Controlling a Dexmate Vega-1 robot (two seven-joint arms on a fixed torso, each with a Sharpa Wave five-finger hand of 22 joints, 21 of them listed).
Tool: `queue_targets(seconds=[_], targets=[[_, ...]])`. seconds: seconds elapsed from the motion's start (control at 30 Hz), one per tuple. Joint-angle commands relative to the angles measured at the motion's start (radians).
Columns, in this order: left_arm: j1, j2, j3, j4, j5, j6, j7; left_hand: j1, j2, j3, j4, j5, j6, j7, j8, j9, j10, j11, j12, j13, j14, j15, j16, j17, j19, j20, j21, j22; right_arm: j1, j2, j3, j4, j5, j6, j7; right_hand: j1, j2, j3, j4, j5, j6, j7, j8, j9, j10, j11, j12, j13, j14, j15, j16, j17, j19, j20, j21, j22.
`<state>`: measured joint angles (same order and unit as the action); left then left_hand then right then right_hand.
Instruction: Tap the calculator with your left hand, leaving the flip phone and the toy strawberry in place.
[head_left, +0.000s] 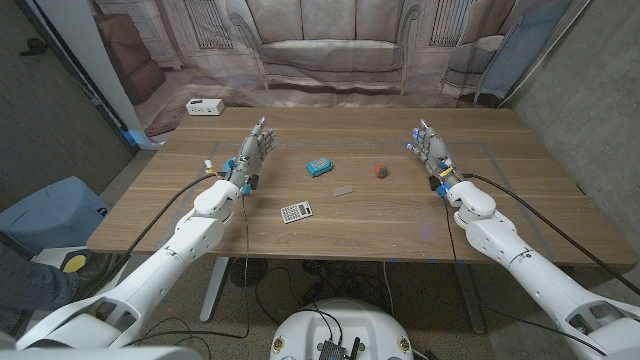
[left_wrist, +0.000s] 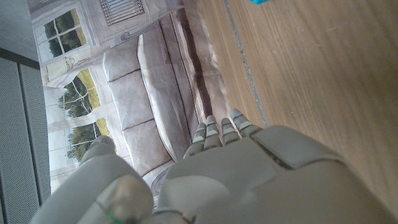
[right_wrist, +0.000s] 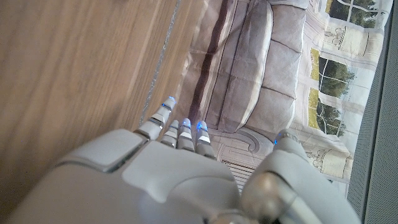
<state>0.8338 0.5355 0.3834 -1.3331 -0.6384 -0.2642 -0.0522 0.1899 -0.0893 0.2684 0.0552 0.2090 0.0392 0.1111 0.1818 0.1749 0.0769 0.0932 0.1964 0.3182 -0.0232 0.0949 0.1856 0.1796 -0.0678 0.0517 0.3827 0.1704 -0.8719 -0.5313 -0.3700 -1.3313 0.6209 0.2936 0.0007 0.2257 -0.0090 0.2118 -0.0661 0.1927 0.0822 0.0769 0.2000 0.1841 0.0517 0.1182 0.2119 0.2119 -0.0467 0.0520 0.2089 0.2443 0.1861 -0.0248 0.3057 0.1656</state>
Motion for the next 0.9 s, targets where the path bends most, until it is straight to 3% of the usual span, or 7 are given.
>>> queue_targets(seconds=[0.03,0.6,0.9], targets=[[0.016,0.033,0.001,-0.062,0.025,0.007,0.007,0.007,0.003,0.005,0.0,0.006,0.002,0.008,0.009,0.004,0.009,0.003,0.007,-0.002,0.012,0.006,0.009,0.001,0.0,0.005,0.001,0.002,-0.029,-0.014,0.0,-0.02,-0.028,0.02,-0.024,0.01,0.002,0.006,-0.001,0.004,0.003,0.012,0.004,0.002,0.002,0.01,0.006,0.0,0.004,0.009,0.004,0.004,0.008,0.002,0.001,0.003],[0.054,0.064,-0.024,-0.082,0.042,-0.05,0.01,0.011,0.01,0.003,-0.004,0.006,0.041,0.003,0.019,0.004,0.039,-0.002,0.018,-0.021,0.042,0.001,0.016,0.001,0.017,0.015,-0.008,0.003,-0.051,-0.034,0.003,-0.079,-0.064,0.003,-0.078,0.013,0.007,0.006,-0.005,0.003,0.012,0.009,0.005,0.002,0.009,0.01,0.006,-0.002,0.01,0.008,0.005,-0.001,0.015,0.004,-0.005,0.003],[0.085,0.083,-0.042,-0.087,0.023,-0.101,-0.035,0.013,0.014,0.0,-0.007,0.005,0.091,-0.004,0.03,0.005,0.067,-0.009,0.025,-0.039,0.071,-0.004,0.019,0.0,0.034,0.024,-0.018,0.003,-0.063,-0.037,0.005,-0.101,-0.068,-0.001,-0.092,0.015,0.011,0.007,-0.007,0.003,0.019,0.005,0.007,0.002,0.011,0.011,0.006,-0.004,0.01,0.01,0.004,-0.003,0.018,0.005,-0.009,0.003]])
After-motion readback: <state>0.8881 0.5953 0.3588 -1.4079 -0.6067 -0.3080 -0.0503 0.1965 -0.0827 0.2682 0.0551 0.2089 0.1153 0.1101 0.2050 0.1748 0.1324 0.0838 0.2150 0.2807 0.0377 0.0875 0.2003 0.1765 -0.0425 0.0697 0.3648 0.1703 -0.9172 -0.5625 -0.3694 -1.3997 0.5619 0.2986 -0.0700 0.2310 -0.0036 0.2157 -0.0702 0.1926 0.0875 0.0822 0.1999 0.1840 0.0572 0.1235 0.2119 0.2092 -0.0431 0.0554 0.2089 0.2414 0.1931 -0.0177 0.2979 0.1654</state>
